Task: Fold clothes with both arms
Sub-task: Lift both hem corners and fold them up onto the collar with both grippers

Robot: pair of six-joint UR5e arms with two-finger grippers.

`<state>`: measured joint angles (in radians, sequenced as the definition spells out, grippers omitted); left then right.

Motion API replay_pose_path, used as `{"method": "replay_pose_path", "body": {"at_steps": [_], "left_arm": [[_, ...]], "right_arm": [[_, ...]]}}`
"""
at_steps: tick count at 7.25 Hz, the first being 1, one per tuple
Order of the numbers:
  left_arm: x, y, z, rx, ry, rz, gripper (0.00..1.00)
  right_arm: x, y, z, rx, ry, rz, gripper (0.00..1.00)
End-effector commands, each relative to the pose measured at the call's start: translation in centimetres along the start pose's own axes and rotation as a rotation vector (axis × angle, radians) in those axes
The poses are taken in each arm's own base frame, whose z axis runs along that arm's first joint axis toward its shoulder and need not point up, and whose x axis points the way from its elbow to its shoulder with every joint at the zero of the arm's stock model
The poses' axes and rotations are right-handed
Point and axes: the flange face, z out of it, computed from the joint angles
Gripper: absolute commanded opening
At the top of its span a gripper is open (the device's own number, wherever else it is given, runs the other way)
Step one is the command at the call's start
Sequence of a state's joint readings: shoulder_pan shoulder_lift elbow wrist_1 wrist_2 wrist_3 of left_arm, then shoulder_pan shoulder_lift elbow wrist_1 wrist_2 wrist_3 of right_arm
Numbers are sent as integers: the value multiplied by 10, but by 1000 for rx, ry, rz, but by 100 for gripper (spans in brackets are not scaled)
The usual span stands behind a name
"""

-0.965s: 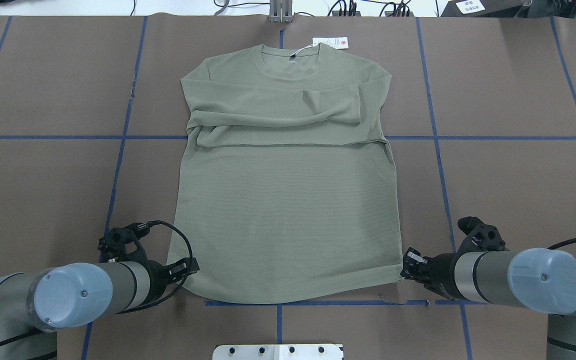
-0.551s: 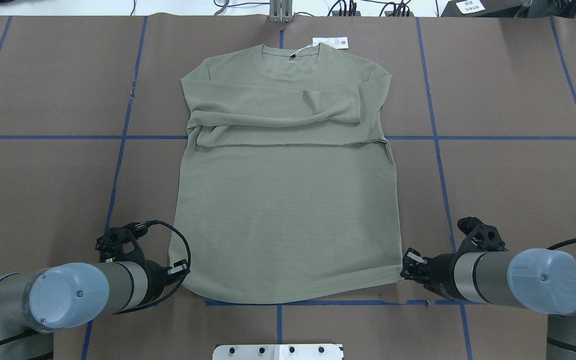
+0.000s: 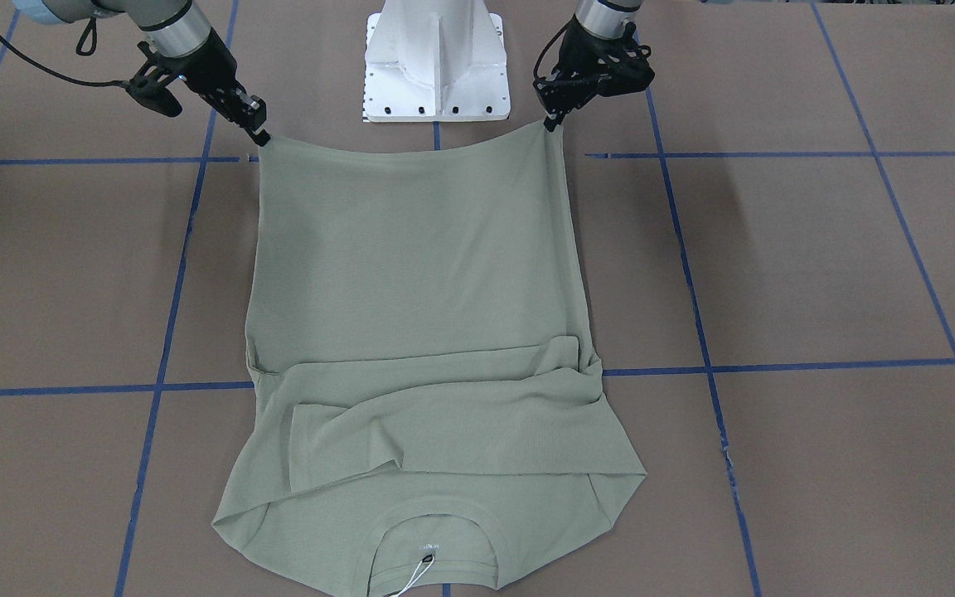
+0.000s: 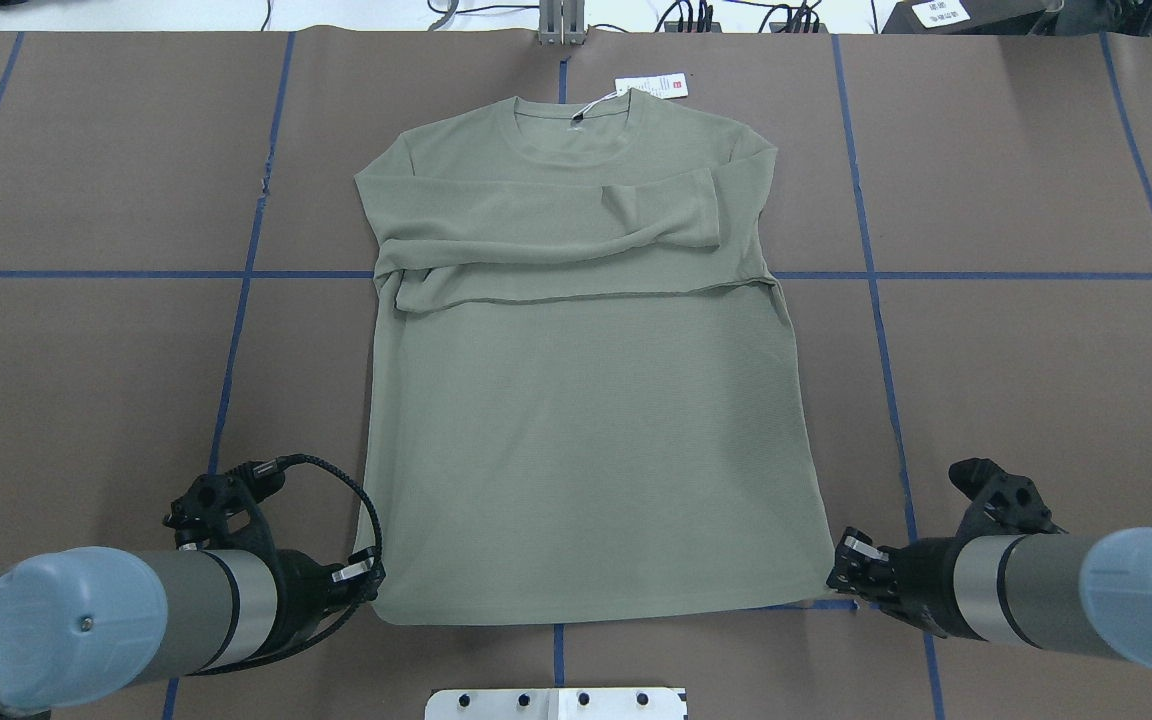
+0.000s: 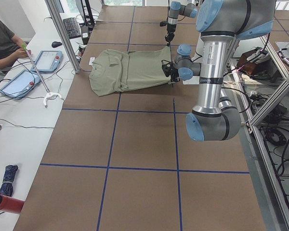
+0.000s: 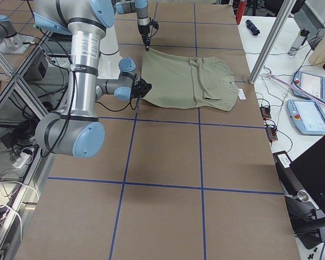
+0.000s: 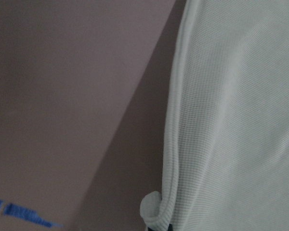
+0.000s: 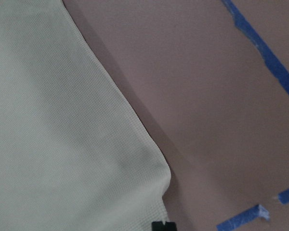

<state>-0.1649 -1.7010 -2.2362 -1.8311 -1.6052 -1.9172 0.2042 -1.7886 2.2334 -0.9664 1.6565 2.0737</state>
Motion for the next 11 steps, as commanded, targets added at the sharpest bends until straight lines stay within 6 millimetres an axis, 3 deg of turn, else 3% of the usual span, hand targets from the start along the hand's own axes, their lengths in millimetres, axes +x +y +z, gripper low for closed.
{"method": "replay_pose_path", "body": {"at_steps": [1,2,3,4,5,6,7,8,9,11], "left_arm": [[8,11,-50,-62,53,-20,0],[17,0,-65,-72,69,-20,0],[35,-38,-74,-3,107,11,0],[66,-92,-71,77,126,81,0],[89,-140,-42,134,87,84,0],[106,-181,-28,192,61,107,0],[104,-231,-24,259,22,125,0],[110,-276,-13,308,-20,147,0],[119,-320,-5,353,-29,128,0],[108,-371,33,387,5,140,0]], "right_arm": [[2,12,-63,-33,-35,-11,0],[-10,-10,-76,18,-80,7,0],[-15,-31,-79,67,-98,-20,0],[-37,-59,-71,125,-141,-106,0],[-64,-93,-48,177,-152,-128,0],[-117,-132,-31,223,-112,-113,0],[-173,-162,-13,281,-26,-181,0],[-219,-202,-14,342,24,-166,0],[-236,-246,-8,351,61,-153,0],[-296,-305,17,379,117,-123,0]]}}
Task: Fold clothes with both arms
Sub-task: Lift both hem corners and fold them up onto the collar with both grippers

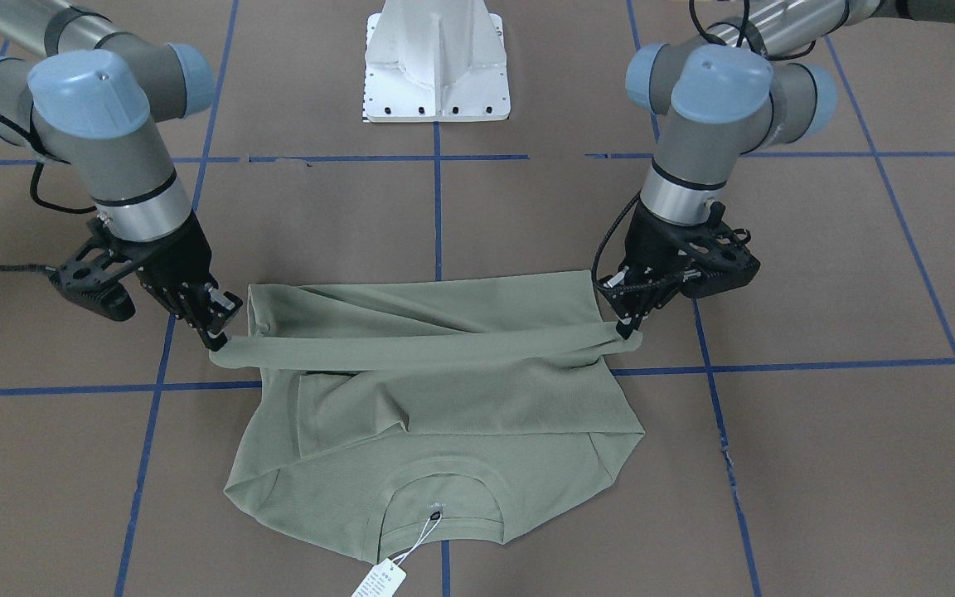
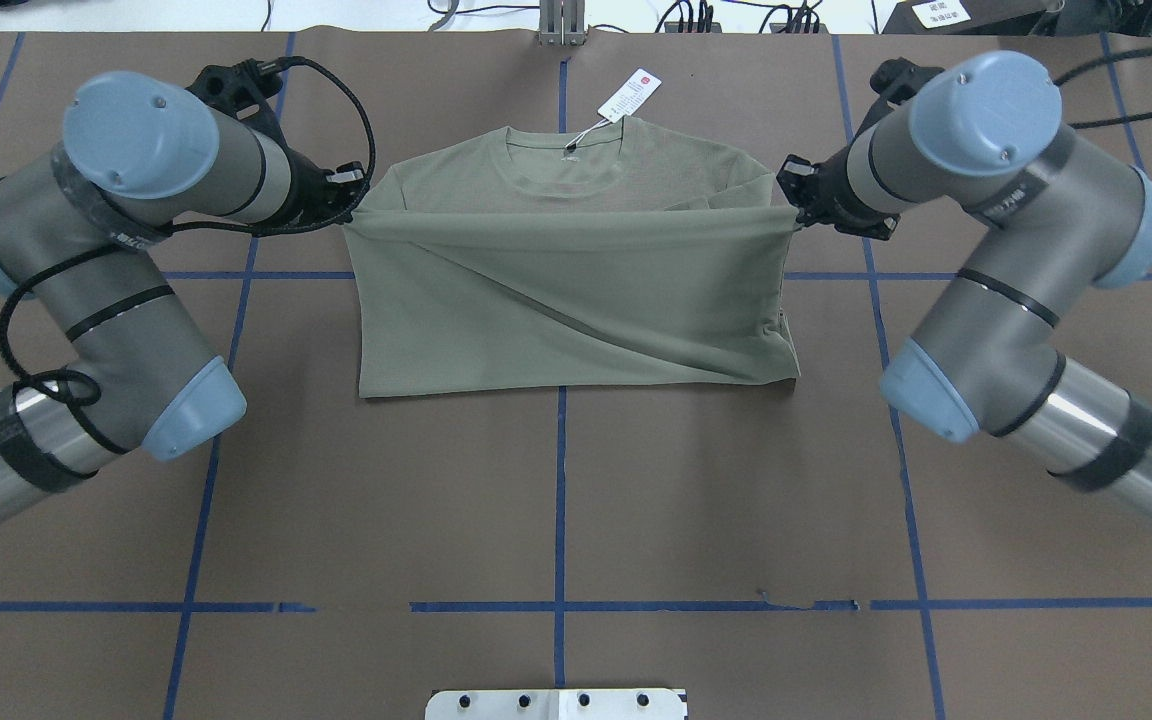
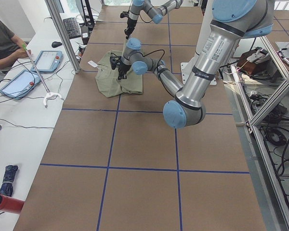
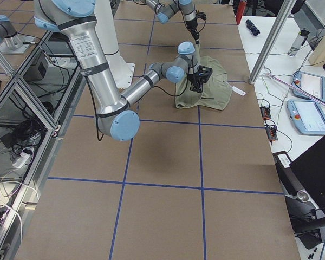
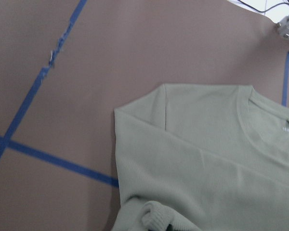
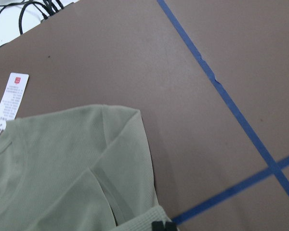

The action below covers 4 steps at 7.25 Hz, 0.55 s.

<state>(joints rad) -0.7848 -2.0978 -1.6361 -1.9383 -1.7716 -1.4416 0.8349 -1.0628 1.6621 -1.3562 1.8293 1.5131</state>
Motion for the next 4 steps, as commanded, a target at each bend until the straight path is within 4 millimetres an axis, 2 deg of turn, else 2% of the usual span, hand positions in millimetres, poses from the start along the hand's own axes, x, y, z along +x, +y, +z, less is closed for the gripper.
{"method": "replay_pose_path", "body": {"at_steps": [1,2,3,4], "left_arm": [[-10,-31,47,32,10,-2,0],[0,-36,59,36,7,-5,0],[-2,-41,68,70,8,-4,0],[-2,-43,70,78,16,-3,5]], "right_arm": [[-48,-49,45,17,84,25,0],[-67,-55,60,15,106,31,0],[-66,-57,81,17,74,17,0],[-62,-59,95,17,59,15,17]]}}
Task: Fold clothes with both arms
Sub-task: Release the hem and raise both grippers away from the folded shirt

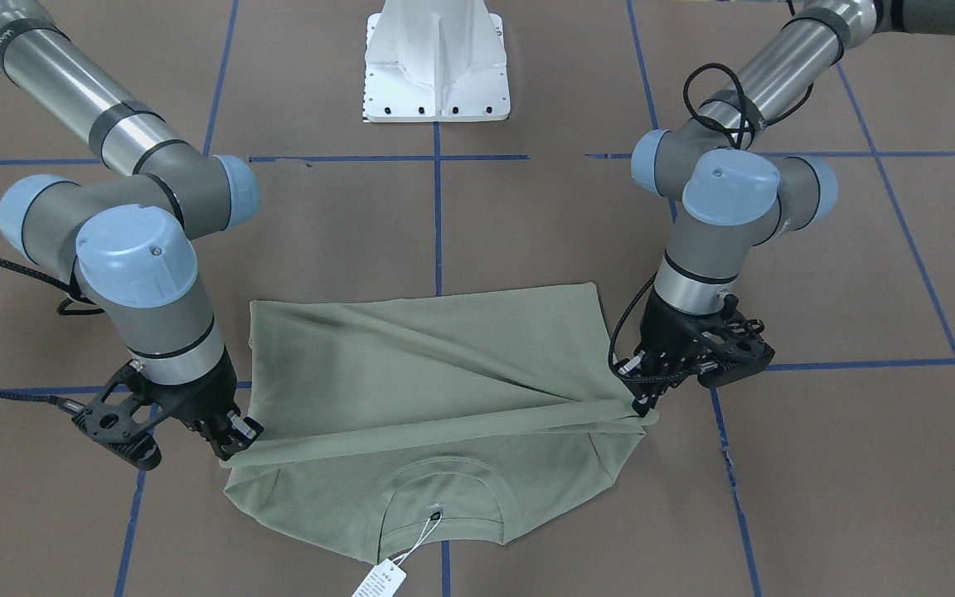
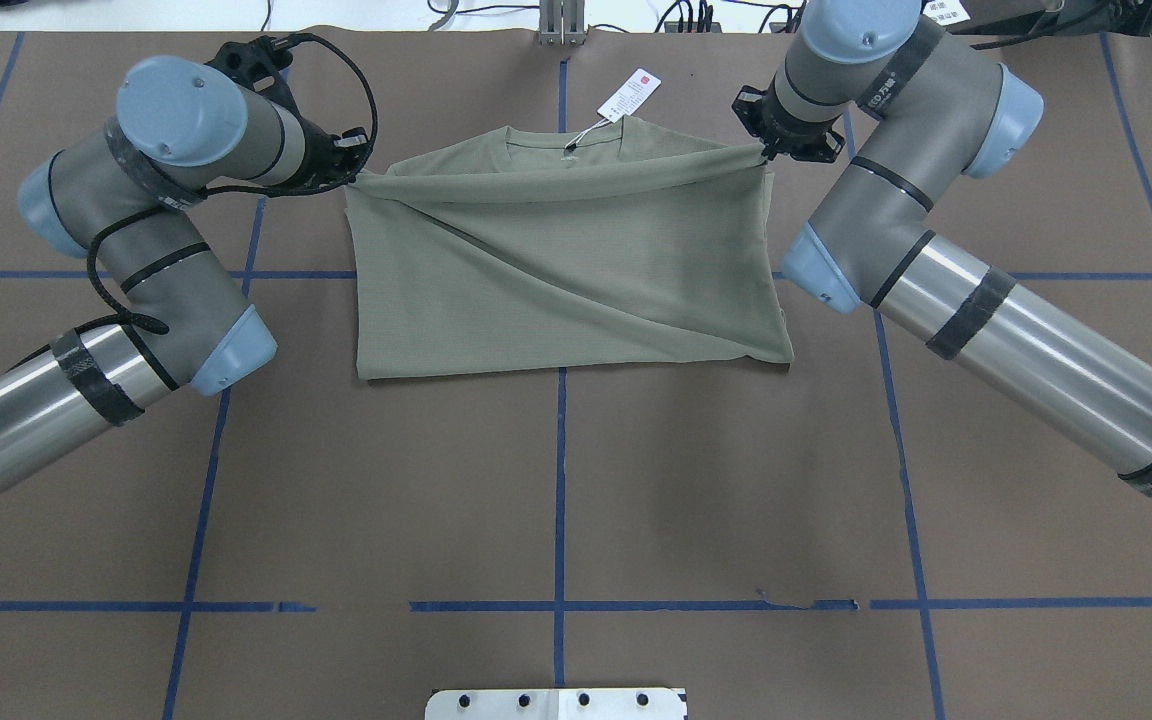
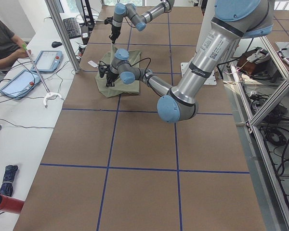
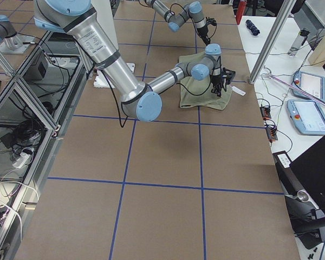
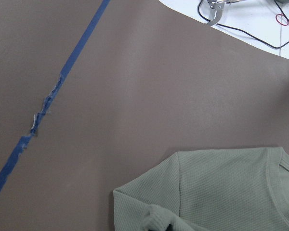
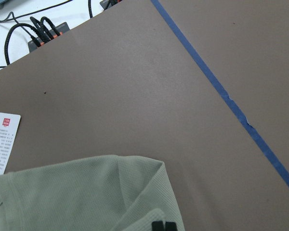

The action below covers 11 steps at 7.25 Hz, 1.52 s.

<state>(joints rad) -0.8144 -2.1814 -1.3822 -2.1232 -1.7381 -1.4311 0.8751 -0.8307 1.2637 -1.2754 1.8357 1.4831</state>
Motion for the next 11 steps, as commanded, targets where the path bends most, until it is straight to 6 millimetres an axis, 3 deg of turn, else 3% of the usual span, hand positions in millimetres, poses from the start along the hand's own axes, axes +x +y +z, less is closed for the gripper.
{"method": "replay_pose_path", "body": {"at_steps": [1,2,3,4,6,7,8,9,11], "left_arm": [[0,-5,6,20,12,4,51],[1,-10,2,29,36,44,66],[-1,-19,-2,40,49,52,68],[0,-25,-7,42,57,50,68],[3,-29,-28,-5,99,48,68],[6,-30,-34,-8,111,47,68],[6,-30,-35,-8,112,46,68],[6,-30,-35,-8,111,44,68],[9,-29,-39,-4,116,44,68]], "right_arm": [[-7,-4,16,3,-28,-5,42],[-8,-5,13,2,-34,-4,50],[-13,-4,1,-2,-60,-4,61],[5,4,-16,-40,-96,-5,62],[75,59,-48,-103,-153,49,68],[100,89,-45,-135,-137,99,70],[115,105,-31,-152,-104,131,72],[120,130,-19,-140,-103,160,73],[130,156,-7,-142,-118,193,73]]}}
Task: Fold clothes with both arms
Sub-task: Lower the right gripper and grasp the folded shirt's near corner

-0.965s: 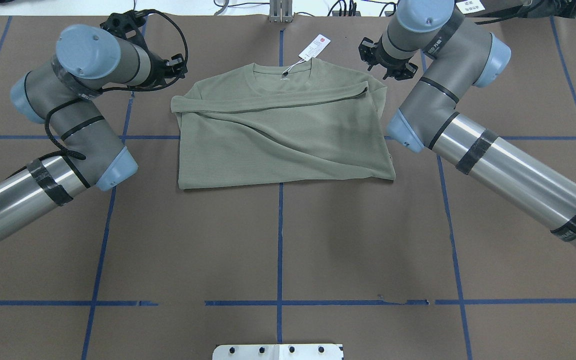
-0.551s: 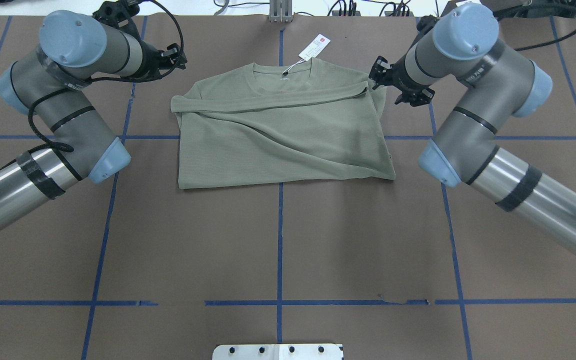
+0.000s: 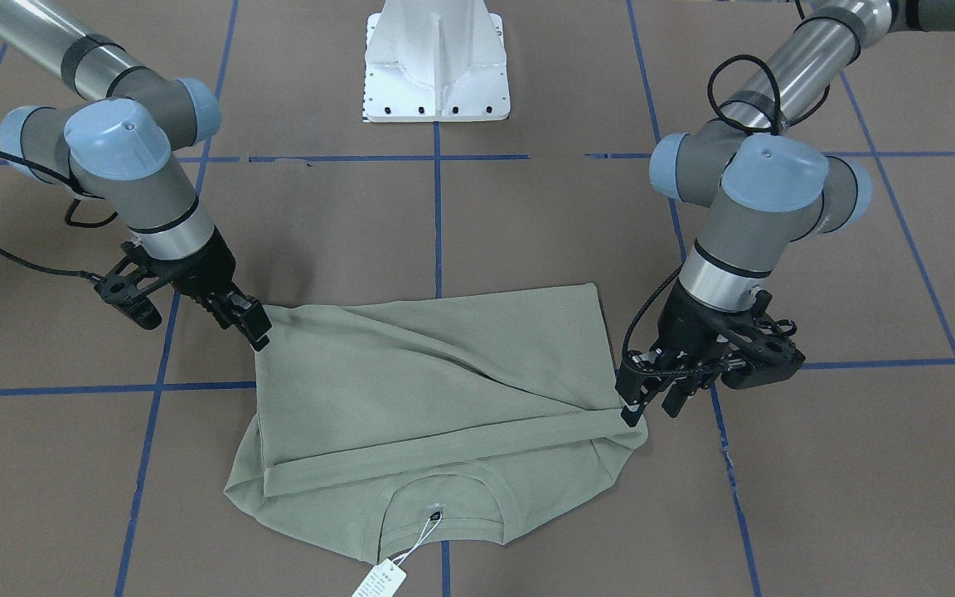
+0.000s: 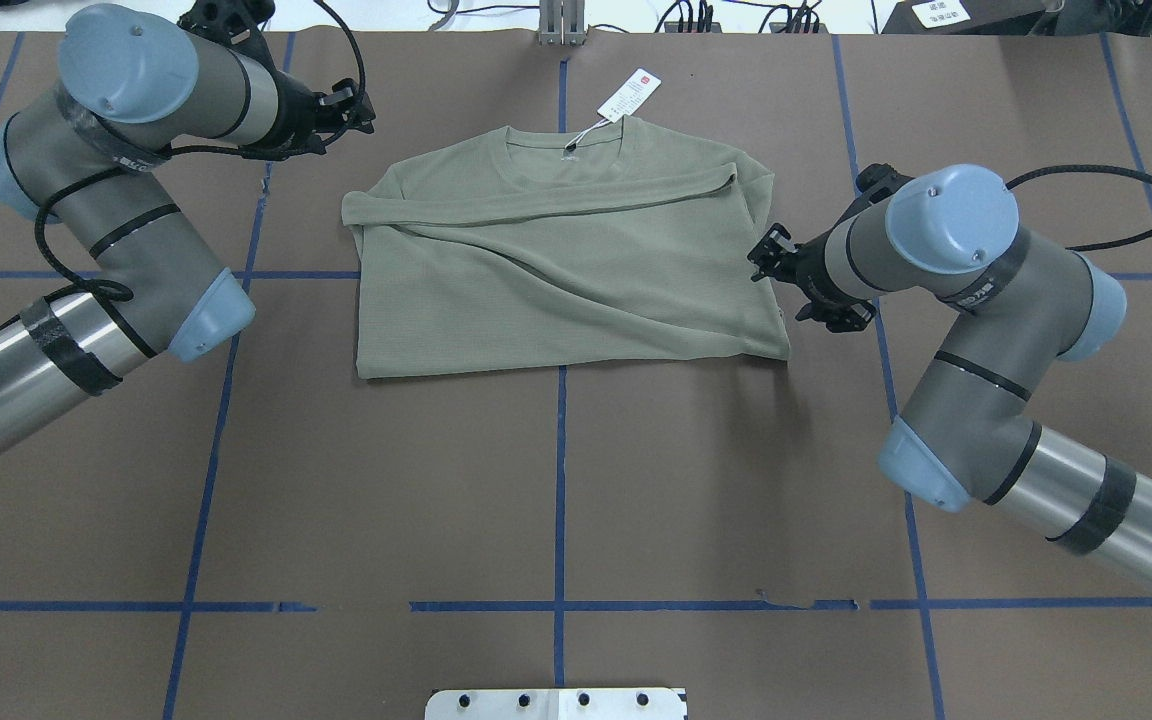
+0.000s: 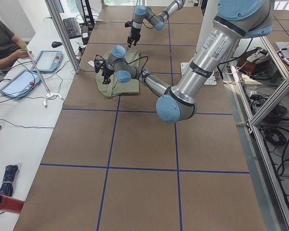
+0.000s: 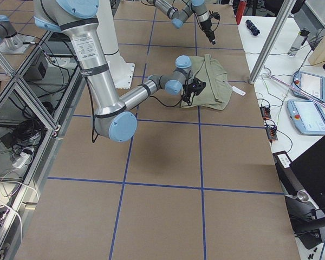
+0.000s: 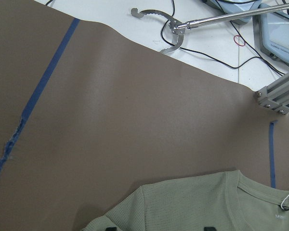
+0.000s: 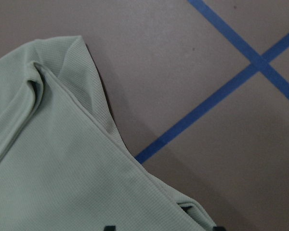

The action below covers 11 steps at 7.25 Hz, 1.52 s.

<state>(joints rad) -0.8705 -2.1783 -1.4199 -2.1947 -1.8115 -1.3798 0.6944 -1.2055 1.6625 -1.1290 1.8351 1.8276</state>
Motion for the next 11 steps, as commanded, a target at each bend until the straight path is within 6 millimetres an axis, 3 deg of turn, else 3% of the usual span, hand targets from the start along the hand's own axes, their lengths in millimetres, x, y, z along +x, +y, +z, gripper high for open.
{"method": "replay_pose_path", "body": {"at_steps": [1,3,4,5,6,7,9,10,11], "left_arm": [[3,0,-4,3,5,0,68],[3,0,-4,4,3,0,68],[3,0,-4,4,3,1,68],[3,0,-4,3,4,0,68],[3,0,-4,3,4,0,68],[2,-1,-4,4,3,-1,68],[2,-1,-4,3,4,-1,68],[2,-1,-4,1,4,-1,68],[5,-1,-7,3,13,0,68]], "right_arm": [[22,24,18,14,9,3,73],[34,31,26,23,26,-8,71],[36,32,28,26,28,-10,60],[40,30,28,28,34,-9,37],[40,32,28,24,32,-9,7],[40,32,27,23,28,-9,0],[33,37,14,5,3,-17,0],[37,41,-4,-13,-15,-22,0],[57,49,-28,-59,-18,-25,0]]}}
